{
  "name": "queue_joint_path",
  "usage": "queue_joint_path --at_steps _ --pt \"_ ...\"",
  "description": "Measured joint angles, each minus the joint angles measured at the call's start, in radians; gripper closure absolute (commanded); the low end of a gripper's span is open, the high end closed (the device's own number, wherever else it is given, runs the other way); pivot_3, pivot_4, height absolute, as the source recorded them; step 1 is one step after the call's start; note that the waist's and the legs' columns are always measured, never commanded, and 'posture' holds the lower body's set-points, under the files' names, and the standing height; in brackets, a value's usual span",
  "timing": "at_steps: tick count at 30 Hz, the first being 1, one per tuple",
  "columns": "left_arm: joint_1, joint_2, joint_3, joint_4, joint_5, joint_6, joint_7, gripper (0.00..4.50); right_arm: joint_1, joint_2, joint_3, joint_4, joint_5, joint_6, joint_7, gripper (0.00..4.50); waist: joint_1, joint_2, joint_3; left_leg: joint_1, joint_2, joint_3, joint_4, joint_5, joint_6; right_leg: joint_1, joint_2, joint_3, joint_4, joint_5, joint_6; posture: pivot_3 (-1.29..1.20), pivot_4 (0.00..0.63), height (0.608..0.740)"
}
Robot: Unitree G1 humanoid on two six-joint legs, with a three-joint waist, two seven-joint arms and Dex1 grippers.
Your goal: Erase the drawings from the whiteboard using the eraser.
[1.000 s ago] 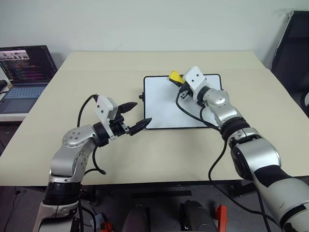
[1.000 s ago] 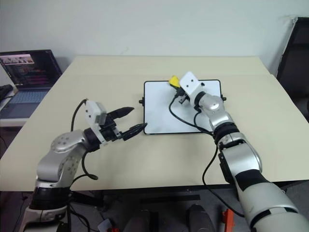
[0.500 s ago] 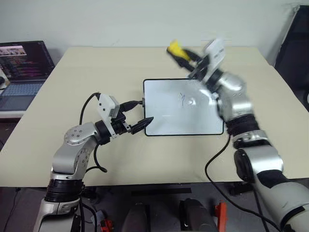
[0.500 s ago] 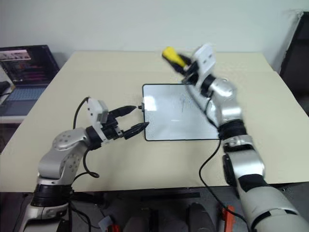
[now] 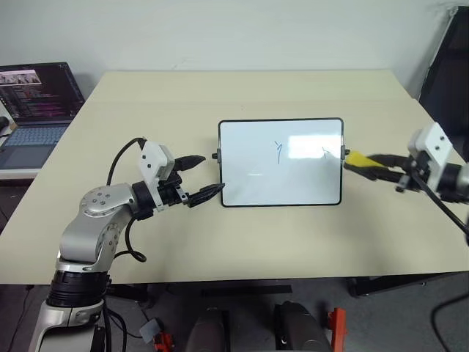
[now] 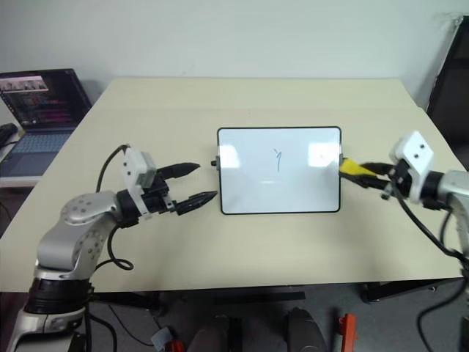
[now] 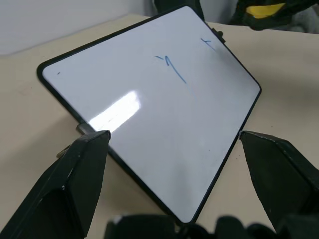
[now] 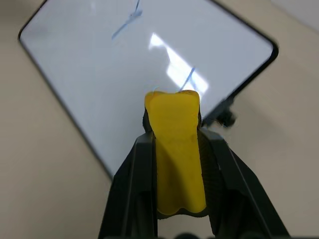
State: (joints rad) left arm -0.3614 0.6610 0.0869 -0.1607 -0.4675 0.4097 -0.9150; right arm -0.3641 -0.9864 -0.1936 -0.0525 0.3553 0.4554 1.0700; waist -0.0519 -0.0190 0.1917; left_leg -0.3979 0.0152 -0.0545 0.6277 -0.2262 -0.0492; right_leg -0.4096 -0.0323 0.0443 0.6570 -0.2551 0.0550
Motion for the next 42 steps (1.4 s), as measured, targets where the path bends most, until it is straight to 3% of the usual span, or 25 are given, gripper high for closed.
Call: queue_joint_path --at_steps 29,36,39,42 --pt "-0.019 0.039 -0.002 0.001 -0.002 0.047 -0.030 0.00 -0.043 -0.015 0.021 0.018 -0.013 0.023 0.015 3.67 0.005 -0.001 0.001 -0.001 -0.001 0.000 0.001 0.000 0.000 0.000 0.000 0.000 0.000 0.001 0.001 0.00 0.150 0.740" --pt "-0.019 0.038 -0.004 -0.007 -0.003 0.048 -0.030 0.00 -0.046 0.029 0.021 0.012 0.004 0.038 -0.008 3.67 0.006 -0.001 0.001 -0.001 -0.001 0.000 0.002 0.000 0.000 0.000 0.000 0.000 0.001 0.002 0.000 0.00 0.150 0.740" --pt "-0.025 0.032 -0.007 -0.006 -0.003 0.048 -0.030 0.00 -0.109 0.132 0.019 0.020 0.013 0.010 -0.068 3.67 -0.001 -0.001 0.001 0.000 0.000 0.000 0.002 0.000 0.000 0.000 0.000 0.001 0.002 0.002 0.000 0.00 0.150 0.740" --pt "-0.039 0.008 -0.023 -0.009 -0.003 0.047 -0.031 0.00 -0.224 0.355 0.004 0.054 0.031 -0.084 -0.204 3.67 -0.009 -0.001 0.001 0.001 0.000 0.000 0.002 0.000 0.000 0.000 0.001 0.002 0.005 0.002 0.000 0.00 0.150 0.740"
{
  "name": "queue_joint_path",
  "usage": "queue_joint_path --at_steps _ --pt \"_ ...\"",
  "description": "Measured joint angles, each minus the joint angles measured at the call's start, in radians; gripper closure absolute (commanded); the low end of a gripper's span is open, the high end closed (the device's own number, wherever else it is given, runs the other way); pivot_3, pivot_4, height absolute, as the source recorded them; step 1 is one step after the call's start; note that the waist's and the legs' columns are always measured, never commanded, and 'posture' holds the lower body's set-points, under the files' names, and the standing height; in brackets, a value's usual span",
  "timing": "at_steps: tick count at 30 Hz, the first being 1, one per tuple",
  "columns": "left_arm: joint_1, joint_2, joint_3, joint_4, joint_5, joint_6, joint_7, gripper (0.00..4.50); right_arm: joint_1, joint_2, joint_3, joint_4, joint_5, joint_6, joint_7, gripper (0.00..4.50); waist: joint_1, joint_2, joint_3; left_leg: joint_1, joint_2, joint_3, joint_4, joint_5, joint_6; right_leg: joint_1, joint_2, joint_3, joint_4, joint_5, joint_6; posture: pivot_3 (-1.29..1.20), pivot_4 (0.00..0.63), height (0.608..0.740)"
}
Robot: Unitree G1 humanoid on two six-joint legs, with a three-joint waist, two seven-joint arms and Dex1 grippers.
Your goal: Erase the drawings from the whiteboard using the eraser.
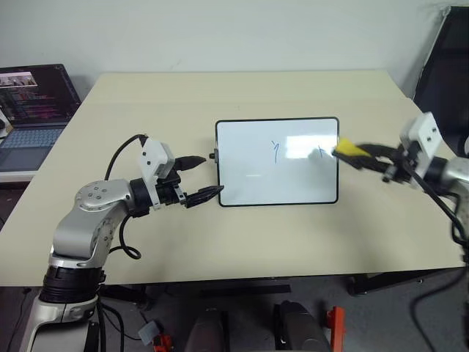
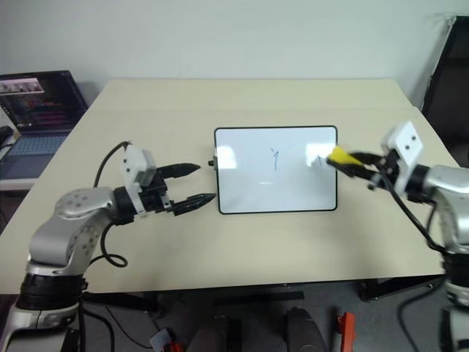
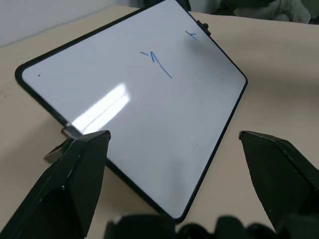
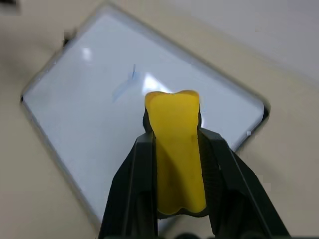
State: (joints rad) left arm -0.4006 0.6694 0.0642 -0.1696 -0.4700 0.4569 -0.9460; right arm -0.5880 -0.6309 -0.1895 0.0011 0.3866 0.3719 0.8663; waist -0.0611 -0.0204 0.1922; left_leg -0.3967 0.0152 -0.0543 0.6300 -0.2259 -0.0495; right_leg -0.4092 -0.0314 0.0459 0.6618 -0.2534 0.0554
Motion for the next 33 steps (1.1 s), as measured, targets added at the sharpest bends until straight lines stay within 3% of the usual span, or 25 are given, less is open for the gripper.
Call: queue_joint_path --at_steps 4,8,21,29,33 --pt "-0.002 -0.041 -0.039 -0.007 0.001 0.000 0.003 0.00 -0.033 0.251 0.053 0.102 -0.064 -0.192 -0.158 3.67 0.008 -0.001 -0.001 -0.001 0.000 -0.002 0.000 0.000 0.000 0.000 0.000 -0.002 0.000 0.003 -0.005 0.00 0.150 0.740" --pt "-0.003 -0.049 -0.048 -0.009 0.001 0.000 0.011 0.00 -0.029 0.345 0.129 0.224 -0.146 -0.327 -0.221 3.67 0.018 -0.001 -0.001 -0.002 -0.002 -0.001 0.000 0.000 0.000 -0.001 -0.003 -0.002 0.000 0.003 -0.005 0.00 0.150 0.740" --pt "0.018 -0.043 -0.046 -0.022 0.001 0.000 0.014 0.00 -0.197 0.338 0.193 0.622 -0.298 -0.550 -0.265 3.67 0.007 -0.001 -0.001 0.004 -0.002 -0.001 0.000 0.000 0.000 0.004 -0.003 -0.002 0.002 0.003 -0.005 0.00 0.150 0.740" --pt "0.037 -0.039 -0.044 -0.028 0.000 0.000 0.018 0.00 -0.113 0.331 0.336 0.563 -0.357 -0.568 -0.126 3.67 -0.001 -0.004 -0.004 0.011 0.000 0.000 0.000 0.000 0.000 0.007 0.000 0.001 0.003 0.003 -0.005 0.00 0.150 0.740" --pt "0.041 -0.038 -0.037 -0.030 0.000 0.000 0.018 0.00 -0.038 0.327 0.414 0.501 -0.370 -0.536 -0.051 3.72 0.000 -0.004 -0.004 0.022 0.001 -0.001 0.000 0.000 0.000 0.019 0.001 0.000 0.001 0.001 -0.003 0.00 0.150 0.740"
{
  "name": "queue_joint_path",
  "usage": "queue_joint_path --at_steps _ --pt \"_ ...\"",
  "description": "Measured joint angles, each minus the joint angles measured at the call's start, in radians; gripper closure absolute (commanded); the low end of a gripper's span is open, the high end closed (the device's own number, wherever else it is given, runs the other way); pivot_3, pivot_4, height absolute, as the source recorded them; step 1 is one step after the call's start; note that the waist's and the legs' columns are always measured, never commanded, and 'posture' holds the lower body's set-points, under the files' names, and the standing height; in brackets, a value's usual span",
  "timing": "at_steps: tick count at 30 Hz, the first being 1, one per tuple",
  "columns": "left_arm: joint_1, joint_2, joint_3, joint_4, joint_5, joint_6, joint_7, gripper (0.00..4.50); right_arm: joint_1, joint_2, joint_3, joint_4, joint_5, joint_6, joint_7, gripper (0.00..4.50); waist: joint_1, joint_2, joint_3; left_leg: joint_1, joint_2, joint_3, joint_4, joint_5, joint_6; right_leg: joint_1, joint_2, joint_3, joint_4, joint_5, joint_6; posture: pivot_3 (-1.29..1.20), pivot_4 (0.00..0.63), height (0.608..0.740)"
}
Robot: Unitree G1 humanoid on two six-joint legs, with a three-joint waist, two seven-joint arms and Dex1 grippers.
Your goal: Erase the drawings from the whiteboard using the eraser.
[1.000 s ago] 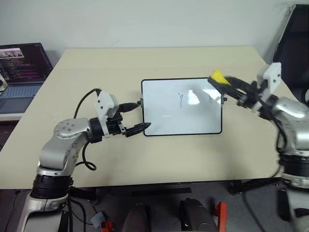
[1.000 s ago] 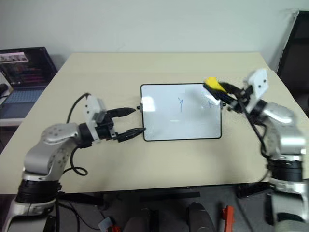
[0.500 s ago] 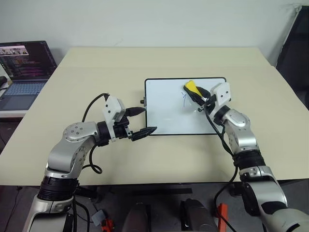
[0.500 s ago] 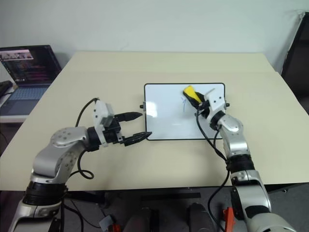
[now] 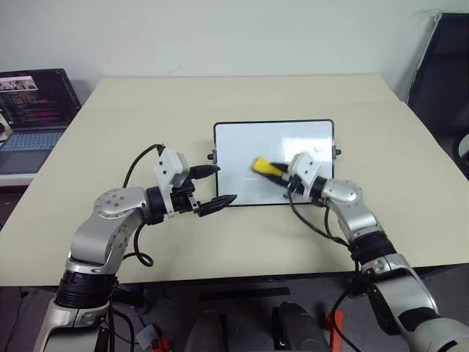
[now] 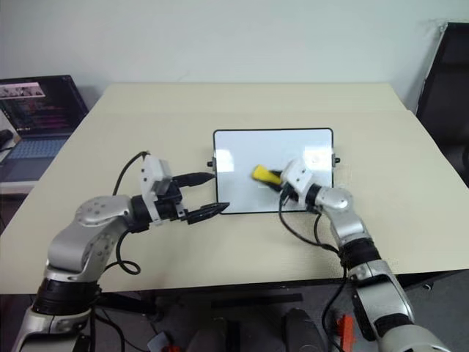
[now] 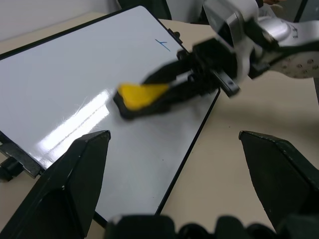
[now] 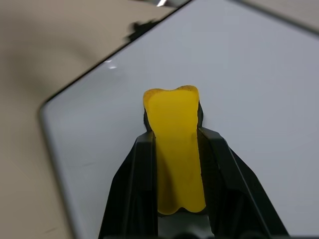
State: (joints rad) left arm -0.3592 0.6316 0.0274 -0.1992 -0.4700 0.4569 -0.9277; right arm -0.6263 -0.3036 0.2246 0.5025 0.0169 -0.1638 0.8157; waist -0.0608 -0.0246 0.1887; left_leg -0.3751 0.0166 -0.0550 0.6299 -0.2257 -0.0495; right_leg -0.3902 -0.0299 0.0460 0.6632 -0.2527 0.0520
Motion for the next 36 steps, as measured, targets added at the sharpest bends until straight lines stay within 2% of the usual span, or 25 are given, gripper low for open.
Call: queue_joint_path --at_steps 5,8,11,14,16,21,23,27,36 --pt "-0.001 0.000 0.000 0.001 0.000 0.000 -0.002 0.00 -0.020 -0.001 -0.004 0.016 0.000 0.015 -0.019 3.81 0.002 0.000 0.000 0.004 0.000 0.000 0.000 0.001 0.001 0.004 0.000 0.001 0.000 -0.002 -0.006 0.00 0.150 0.740" --pt "-0.006 0.000 -0.001 0.001 0.001 0.000 -0.004 0.00 -0.073 -0.007 -0.060 0.038 0.017 0.035 -0.067 3.81 0.003 0.000 0.000 0.003 0.000 0.000 0.000 0.001 0.002 0.003 0.000 0.000 0.000 -0.001 -0.006 0.00 0.150 0.740" --pt "-0.019 0.000 -0.002 0.002 0.000 -0.001 -0.005 0.00 -0.076 -0.041 -0.131 -0.018 0.099 0.122 -0.042 3.81 0.007 0.000 0.000 -0.002 0.000 -0.001 0.000 0.001 0.001 0.000 0.000 -0.001 -0.001 0.001 -0.001 0.00 0.150 0.740" --pt "-0.030 0.003 0.000 0.005 0.000 -0.001 -0.012 0.00 -0.027 -0.131 -0.170 -0.248 0.259 0.324 0.087 3.81 0.014 0.000 0.001 -0.015 0.000 -0.002 0.000 0.001 0.001 -0.012 -0.001 -0.002 -0.001 0.003 -0.003 0.00 0.150 0.740" --pt "-0.039 0.007 0.001 0.009 0.000 -0.002 -0.024 0.00 0.016 -0.236 -0.196 -0.415 0.362 0.468 0.158 3.81 0.020 0.001 0.001 -0.023 -0.001 -0.004 0.000 0.001 0.001 -0.020 -0.002 -0.004 -0.001 0.003 -0.003 0.00 0.150 0.740" --pt "-0.061 0.035 0.013 0.053 0.002 -0.009 -0.044 0.00 0.083 -0.514 -0.342 -0.582 0.478 0.643 0.256 3.81 0.031 0.001 0.001 -0.025 -0.002 -0.003 -0.001 -0.001 0.002 -0.020 -0.002 -0.005 -0.004 0.002 -0.003 0.00 0.150 0.740" --pt "-0.071 0.045 0.023 0.075 0.003 -0.014 -0.050 0.00 0.146 -0.639 -0.399 -0.570 0.472 0.656 0.296 3.81 0.031 0.001 0.001 -0.024 -0.002 -0.003 -0.001 -0.001 0.002 -0.019 -0.002 -0.004 -0.005 0.001 -0.002 0.00 0.150 0.740" --pt "-0.079 0.055 0.032 0.109 0.008 -0.031 -0.068 0.00 0.264 -0.773 -0.433 -0.480 0.393 0.598 0.352 3.82 0.029 0.001 0.001 -0.023 -0.002 0.000 0.000 -0.001 0.002 -0.019 -0.002 -0.003 -0.005 -0.001 0.002 0.00 0.150 0.740" --pt "-0.086 0.080 0.037 0.127 0.006 -0.028 -0.089 0.00 0.245 -0.809 -0.449 -0.302 0.333 0.463 0.381 3.82 0.012 0.001 0.002 -0.022 -0.002 0.002 0.000 -0.001 0.002 -0.019 -0.002 0.000 -0.004 -0.001 0.002 0.00 0.150 0.740"
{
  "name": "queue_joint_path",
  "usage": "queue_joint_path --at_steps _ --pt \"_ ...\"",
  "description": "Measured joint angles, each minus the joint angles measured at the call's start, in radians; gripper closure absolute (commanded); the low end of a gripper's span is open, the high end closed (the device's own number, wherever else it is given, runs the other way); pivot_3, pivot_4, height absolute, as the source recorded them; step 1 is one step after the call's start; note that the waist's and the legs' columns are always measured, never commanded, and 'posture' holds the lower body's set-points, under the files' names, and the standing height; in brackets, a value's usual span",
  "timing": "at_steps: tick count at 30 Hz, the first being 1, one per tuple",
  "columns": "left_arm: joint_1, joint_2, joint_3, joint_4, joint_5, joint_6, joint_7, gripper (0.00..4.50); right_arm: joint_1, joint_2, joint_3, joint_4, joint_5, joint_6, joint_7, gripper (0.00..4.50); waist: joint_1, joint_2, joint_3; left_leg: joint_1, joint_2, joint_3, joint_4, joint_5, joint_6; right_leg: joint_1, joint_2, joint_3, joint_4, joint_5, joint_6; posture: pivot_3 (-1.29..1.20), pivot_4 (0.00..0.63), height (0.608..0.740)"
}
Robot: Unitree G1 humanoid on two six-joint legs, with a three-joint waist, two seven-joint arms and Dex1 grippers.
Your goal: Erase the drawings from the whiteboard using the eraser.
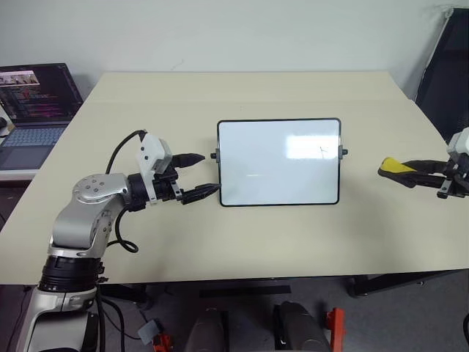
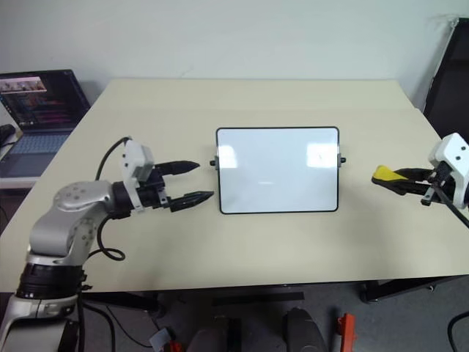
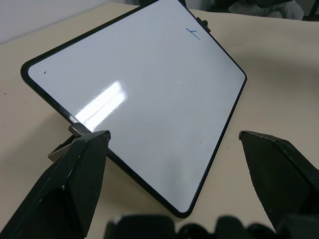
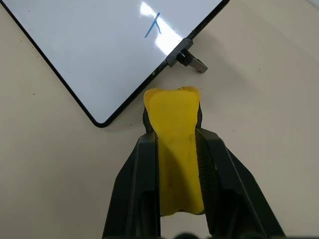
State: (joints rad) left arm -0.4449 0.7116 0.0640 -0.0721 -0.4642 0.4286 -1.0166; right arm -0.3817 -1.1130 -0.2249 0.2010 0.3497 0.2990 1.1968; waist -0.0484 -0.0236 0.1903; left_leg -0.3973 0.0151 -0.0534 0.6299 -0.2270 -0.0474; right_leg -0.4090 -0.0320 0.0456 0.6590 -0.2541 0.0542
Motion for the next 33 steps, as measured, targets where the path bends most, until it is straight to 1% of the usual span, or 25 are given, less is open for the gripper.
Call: queue_joint_path --at_steps 11,18,29,32,33 --pt "0.001 0.011 0.005 -0.017 -0.006 0.021 0.002 0.00 -0.031 0.004 0.028 0.003 -0.018 -0.011 0.003 3.82 0.002 0.000 0.000 0.000 0.000 0.000 0.000 0.000 0.000 0.000 0.000 0.000 0.000 0.000 0.000 0.00 0.150 0.740" --pt "0.001 0.011 0.005 -0.027 -0.006 0.024 0.003 0.00 -0.035 0.024 0.052 0.043 -0.026 -0.035 0.003 3.82 0.002 0.000 0.000 0.000 0.000 0.000 0.000 0.000 0.000 0.000 0.000 0.000 0.000 0.002 -0.003 0.00 0.150 0.740" --pt "0.001 0.011 0.005 -0.037 -0.006 0.024 0.004 0.00 -0.052 0.034 0.053 0.048 -0.039 -0.046 0.001 3.82 0.001 0.000 0.000 0.000 0.000 0.000 0.000 0.000 0.000 0.000 0.000 0.000 0.000 0.002 -0.004 0.00 0.150 0.740" --pt "0.001 0.010 0.005 -0.037 -0.006 0.024 0.003 0.00 -0.081 0.074 0.048 0.038 -0.030 -0.047 -0.026 3.82 -0.002 0.000 0.000 0.000 0.000 0.000 0.001 0.000 0.000 0.000 0.000 0.000 0.001 0.002 -0.004 0.00 0.150 0.740" --pt "0.001 0.010 0.005 -0.037 -0.006 0.024 0.003 0.00 -0.099 0.104 0.041 0.038 -0.023 -0.048 -0.051 3.82 -0.003 0.000 0.000 0.001 0.000 0.000 0.001 0.000 0.000 0.000 0.000 0.000 0.002 0.002 -0.004 0.00 0.150 0.740"
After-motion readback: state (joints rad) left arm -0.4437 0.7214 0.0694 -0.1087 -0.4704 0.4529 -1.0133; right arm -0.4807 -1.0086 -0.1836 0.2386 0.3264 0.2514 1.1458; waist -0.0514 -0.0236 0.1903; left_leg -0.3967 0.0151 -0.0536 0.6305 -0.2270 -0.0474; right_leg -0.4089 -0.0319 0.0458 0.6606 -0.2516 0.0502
